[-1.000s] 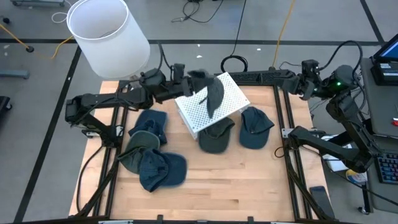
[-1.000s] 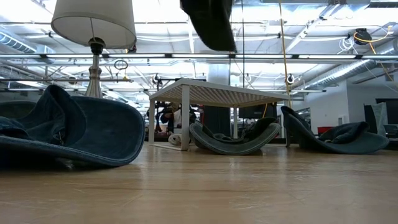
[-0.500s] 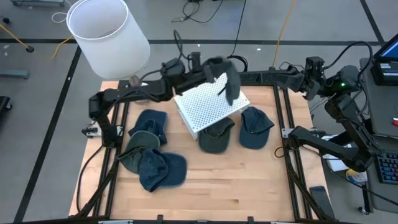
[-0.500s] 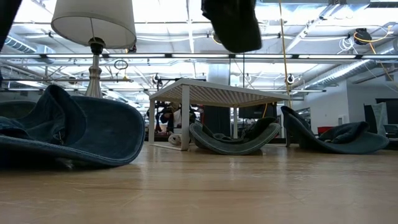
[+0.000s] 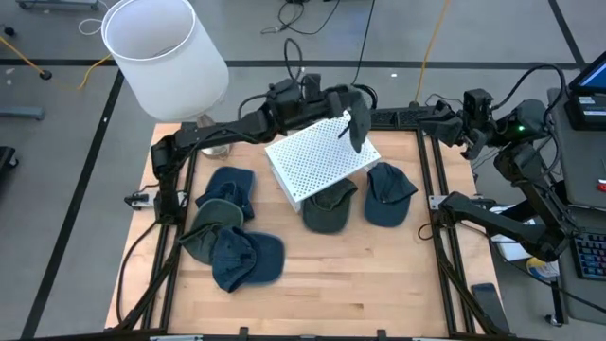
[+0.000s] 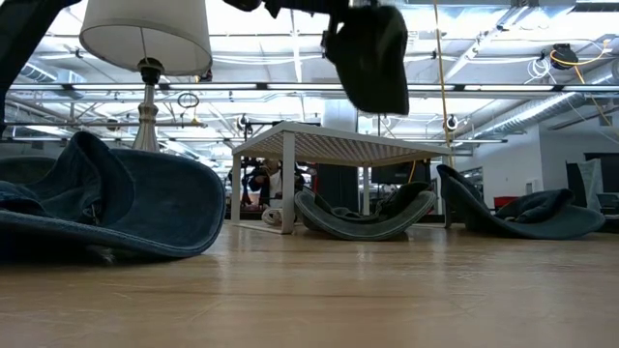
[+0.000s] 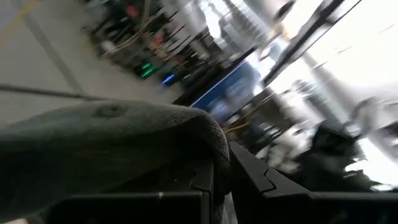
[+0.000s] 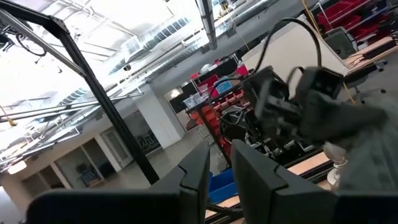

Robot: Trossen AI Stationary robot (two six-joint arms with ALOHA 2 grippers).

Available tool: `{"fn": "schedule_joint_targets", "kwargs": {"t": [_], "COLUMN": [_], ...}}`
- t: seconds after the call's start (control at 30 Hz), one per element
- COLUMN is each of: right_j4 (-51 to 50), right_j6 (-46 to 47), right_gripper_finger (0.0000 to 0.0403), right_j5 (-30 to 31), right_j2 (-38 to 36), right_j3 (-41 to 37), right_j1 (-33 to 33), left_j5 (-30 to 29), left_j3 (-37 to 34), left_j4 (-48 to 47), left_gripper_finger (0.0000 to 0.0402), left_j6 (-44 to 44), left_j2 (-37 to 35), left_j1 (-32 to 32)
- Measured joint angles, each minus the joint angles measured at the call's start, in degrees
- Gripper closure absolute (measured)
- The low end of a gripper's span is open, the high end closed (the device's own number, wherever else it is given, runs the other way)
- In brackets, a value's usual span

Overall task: Pick & Place hat
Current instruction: Put the green cap on the shelf

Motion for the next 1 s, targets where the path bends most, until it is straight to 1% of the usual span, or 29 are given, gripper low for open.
{"fn": "schedule_joint_targets", "kwargs": {"t": [0.3, 0.43, 0.73, 0.9, 1.0], "right_j4": [-0.04, -0.07, -0.09, -0.07, -0.07], "right_j6": [-2.75, -2.71, -2.75, -2.96, -2.69], "right_gripper_finger": [0.0344, 0.0344, 0.0344, 0.0344, 0.0344], "right_j5": [-0.02, -0.02, -0.04, -0.04, -0.05], "right_j2": [0.29, 0.54, 0.63, 0.71, 0.74], "right_j3": [0.00, 0.00, 0.00, 0.00, 0.00], "right_j1": [0.00, 0.00, 0.00, 0.00, 0.00], "left_j5": [-2.16, -2.75, -3.64, -3.67, -5.20], "left_j3": [0.00, -0.01, 0.00, -0.02, -0.02], "left_j4": [-13.49, -16.58, -27.46, -28.78, -30.97], "left_gripper_finger": [0.0376, 0.0376, 0.0377, 0.0377, 0.0377], "left_j6": [1.72, 2.10, 2.05, 3.52, 3.63], "left_j2": [0.21, 0.15, 0.14, 0.17, 0.16], "left_j1": [0.00, 0.00, -0.20, -0.43, -0.37]}}
